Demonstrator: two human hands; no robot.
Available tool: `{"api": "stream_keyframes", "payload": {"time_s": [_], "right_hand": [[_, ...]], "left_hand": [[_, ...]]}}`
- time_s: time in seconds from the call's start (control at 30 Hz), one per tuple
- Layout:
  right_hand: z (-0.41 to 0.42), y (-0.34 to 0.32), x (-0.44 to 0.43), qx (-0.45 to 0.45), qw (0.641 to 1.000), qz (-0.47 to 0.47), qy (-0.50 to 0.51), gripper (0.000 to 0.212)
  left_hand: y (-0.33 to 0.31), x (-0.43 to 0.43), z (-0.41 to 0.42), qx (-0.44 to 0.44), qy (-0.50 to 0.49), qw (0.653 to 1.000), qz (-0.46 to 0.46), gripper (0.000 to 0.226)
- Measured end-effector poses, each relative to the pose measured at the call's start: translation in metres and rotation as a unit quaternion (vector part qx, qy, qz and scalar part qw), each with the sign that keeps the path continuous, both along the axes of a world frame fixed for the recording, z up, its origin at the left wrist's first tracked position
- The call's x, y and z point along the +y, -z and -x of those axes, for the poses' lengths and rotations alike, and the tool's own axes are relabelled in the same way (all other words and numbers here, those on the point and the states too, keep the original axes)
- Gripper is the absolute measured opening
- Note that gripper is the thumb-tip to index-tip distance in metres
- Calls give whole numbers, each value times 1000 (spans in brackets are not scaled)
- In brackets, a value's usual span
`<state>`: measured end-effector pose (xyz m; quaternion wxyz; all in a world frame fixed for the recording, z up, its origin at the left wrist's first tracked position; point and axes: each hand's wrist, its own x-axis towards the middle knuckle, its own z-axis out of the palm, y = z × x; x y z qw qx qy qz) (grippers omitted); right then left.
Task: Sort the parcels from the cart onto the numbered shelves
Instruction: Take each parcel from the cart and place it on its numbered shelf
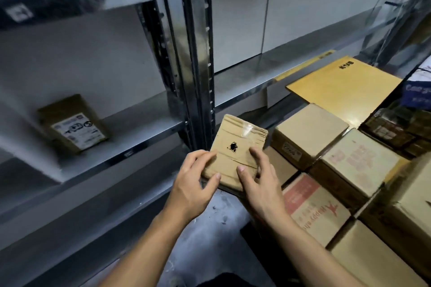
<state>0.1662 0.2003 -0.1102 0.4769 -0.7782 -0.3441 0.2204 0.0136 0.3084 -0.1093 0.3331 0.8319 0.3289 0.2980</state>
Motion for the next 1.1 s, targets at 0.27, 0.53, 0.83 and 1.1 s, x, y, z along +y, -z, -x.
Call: {"api": "stream_keyframes", "payload": {"time_s": [0.27,0.53,0.83,1.1], "right_hand": [[20,1,41,63,989,-76,-111,49],[23,0,50,79,977,-65,-188,46],[29,-18,54,165,959,-85,-214,37],[23,-8,57,254,948,-126,-146,46]], "left_hand": [[-5,21,47,-147,-168,961,163,29],[3,19,49,-236,-157,910,303,35],[7,9,43,-135,-188,961,149,40],[-8,3,42,-159,-151,968,118,42]]}}
